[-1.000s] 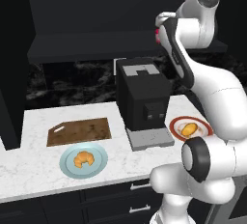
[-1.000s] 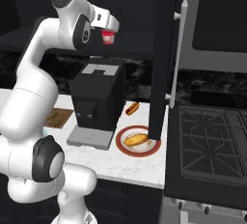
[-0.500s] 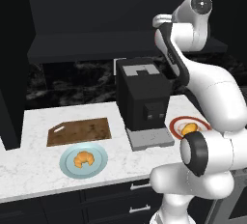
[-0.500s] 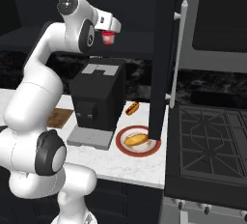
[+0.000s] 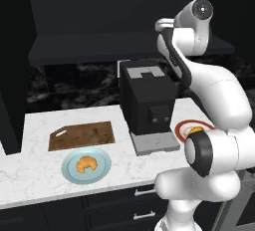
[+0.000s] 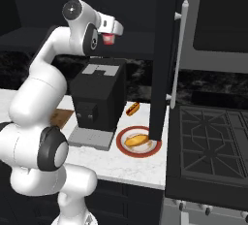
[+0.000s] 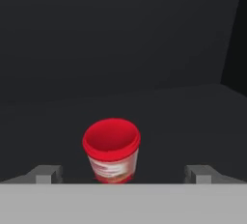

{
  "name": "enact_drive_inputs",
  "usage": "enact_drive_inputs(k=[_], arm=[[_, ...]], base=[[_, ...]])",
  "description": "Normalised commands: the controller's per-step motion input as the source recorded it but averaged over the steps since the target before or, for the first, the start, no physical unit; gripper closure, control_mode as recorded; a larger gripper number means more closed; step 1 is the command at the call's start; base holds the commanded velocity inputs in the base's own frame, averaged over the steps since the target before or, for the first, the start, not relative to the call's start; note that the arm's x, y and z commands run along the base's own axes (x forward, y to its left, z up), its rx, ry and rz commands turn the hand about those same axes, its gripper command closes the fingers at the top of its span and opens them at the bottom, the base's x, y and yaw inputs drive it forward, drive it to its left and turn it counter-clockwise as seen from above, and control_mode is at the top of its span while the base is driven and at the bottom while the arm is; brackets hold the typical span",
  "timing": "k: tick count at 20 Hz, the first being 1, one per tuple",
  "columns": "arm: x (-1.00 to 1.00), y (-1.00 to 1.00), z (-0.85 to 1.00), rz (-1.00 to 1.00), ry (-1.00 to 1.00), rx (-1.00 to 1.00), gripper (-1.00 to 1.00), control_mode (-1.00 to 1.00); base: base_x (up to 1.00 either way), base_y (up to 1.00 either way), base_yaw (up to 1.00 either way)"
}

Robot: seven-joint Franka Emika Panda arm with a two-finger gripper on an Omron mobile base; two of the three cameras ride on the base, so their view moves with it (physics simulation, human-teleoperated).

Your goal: From the different types of pastries on the counter, select a croissant and place it on the cutting board. Then retrieve a jar of jam from the cabinet and place it alongside the croissant on the cutting board.

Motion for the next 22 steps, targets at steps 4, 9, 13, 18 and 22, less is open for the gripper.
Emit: enact_drive_inputs(k=[4, 9, 13, 18, 22], arm=[[0.23, 0.0, 0.0, 0.0, 0.09, 0.0, -1.0, -1.0], [0.06, 0.0, 0.0, 0.0, 0.09, 0.0, -1.0, -1.0], [-0.01, 0.0, -0.03, 0.0, 0.04, 0.0, -1.0, -1.0], [-0.15, 0.0, -0.2, 0.0, -0.07, -0.02, -1.0, -1.0], [-0.12, 0.01, -0.31, 0.0, -0.09, -0.03, -1.0, -1.0]], base=[[0.0, 0.0, 0.0], [0.0, 0.0, 0.0], [0.0, 0.0, 0.0], [0.0, 0.0, 0.0], [0.0, 0.0, 0.0]])
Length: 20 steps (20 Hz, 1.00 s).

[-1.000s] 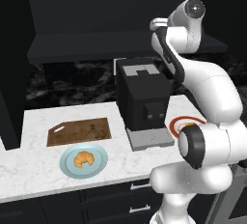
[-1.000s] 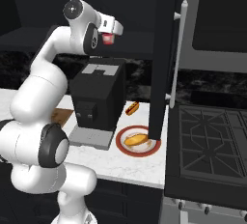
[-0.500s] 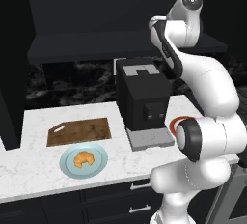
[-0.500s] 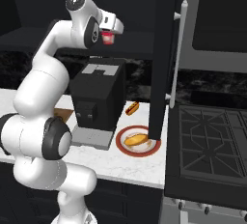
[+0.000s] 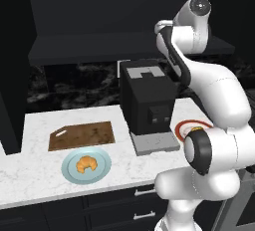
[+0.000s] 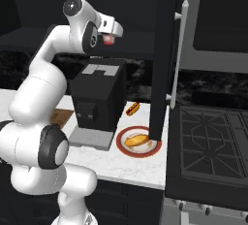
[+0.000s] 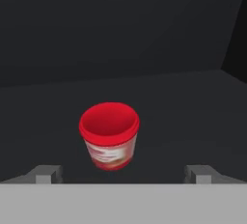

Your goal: From the different types of pastries on the counter, select a croissant and place it on the cutting board. Then retrieve a jar of jam from the cabinet and place it alongside the croissant on the cutting board.

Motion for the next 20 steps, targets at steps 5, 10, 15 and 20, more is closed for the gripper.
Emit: enact_drive_inputs(k=[5, 10, 15, 20], arm=[[0.13, 0.0, -0.12, 0.0, -0.01, 0.0, -1.0, -1.0], [0.29, 0.0, 0.0, 0.0, 0.0, 0.0, -1.0, -1.0], [0.23, 0.0, 0.0, 0.0, 0.0, 0.0, -1.0, -1.0], [0.06, 0.0, -0.08, 0.0, 0.0, 0.0, -1.0, -1.0]], base=[[0.0, 0.0, 0.0], [0.0, 0.0, 0.0], [0.0, 0.0, 0.0], [0.0, 0.0, 0.0]])
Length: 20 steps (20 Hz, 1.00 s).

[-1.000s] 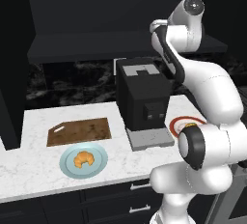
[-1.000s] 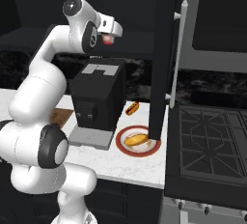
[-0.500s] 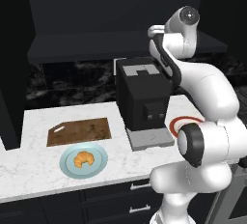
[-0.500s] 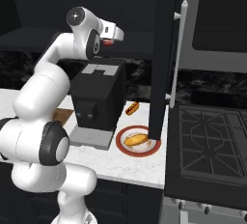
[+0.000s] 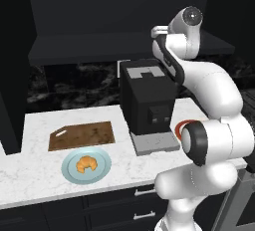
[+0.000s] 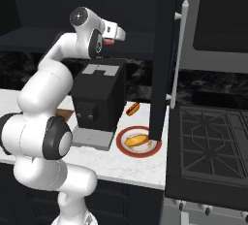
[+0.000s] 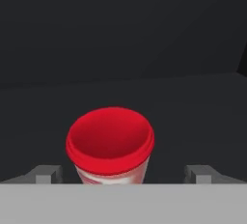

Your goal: From the different types of pastries on the counter, select a croissant and place it on the cutting board. Then retrieve a jar of jam from the cabinet and place it alongside the croissant on the cutting board.

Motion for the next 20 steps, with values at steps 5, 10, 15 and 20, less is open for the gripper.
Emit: enact_drive_inputs(k=[5, 10, 15, 20], arm=[[0.0, 0.0, -0.18, 0.0, 0.0, 0.0, -1.0, -1.0], [0.07, 0.0, -0.07, 0.0, 0.0, 0.0, -1.0, -1.0], [0.27, 0.0, -0.05, 0.0, 0.0, 0.0, -1.0, -1.0], [0.4, 0.0, -0.07, 0.0, 0.0, 0.0, -1.0, -1.0]], base=[[0.0, 0.0, 0.0], [0.0, 0.0, 0.0], [0.0, 0.0, 0.0], [0.0, 0.0, 0.0]])
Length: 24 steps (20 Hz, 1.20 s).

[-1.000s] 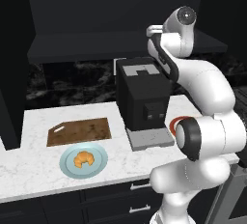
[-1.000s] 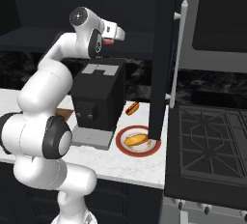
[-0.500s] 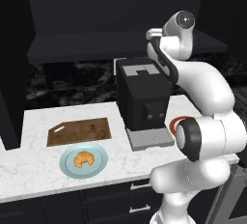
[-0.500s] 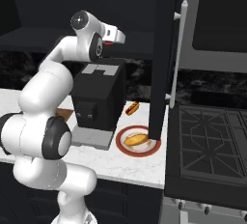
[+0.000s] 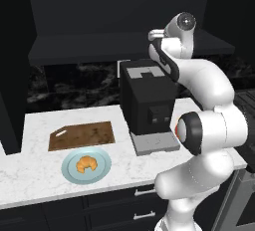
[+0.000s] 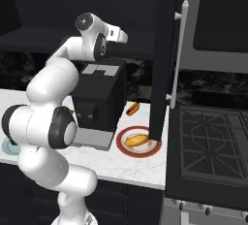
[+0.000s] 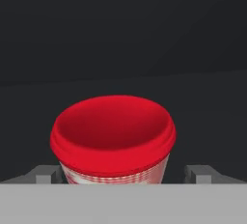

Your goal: From the different types of pastries on the counter, select a croissant and place it on the cutting board. Then retrieve a jar of jam from the cabinet and place it alongside the croissant on the cutting board.

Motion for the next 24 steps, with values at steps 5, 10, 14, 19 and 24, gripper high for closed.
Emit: enact_drive_inputs(k=[5, 10, 14, 19, 24], arm=[[0.31, 0.0, -0.03, 0.0, 0.0, 0.0, -1.0, -1.0], [0.1, 0.0, -0.04, 0.0, 0.0, 0.0, 1.0, -1.0], [0.0, 0.0, 0.0, 0.0, 0.0, 0.0, 1.0, -1.0], [-0.09, 0.0, 0.01, 0.0, 0.0, 0.0, 1.0, -1.0], [-0.24, 0.01, 0.08, 0.0, 0.0, 0.0, 1.0, -1.0]], base=[[0.0, 0.0, 0.0], [0.0, 0.0, 0.0], [0.0, 0.0, 0.0], [0.0, 0.0, 0.0], [0.0, 0.0, 0.0]])
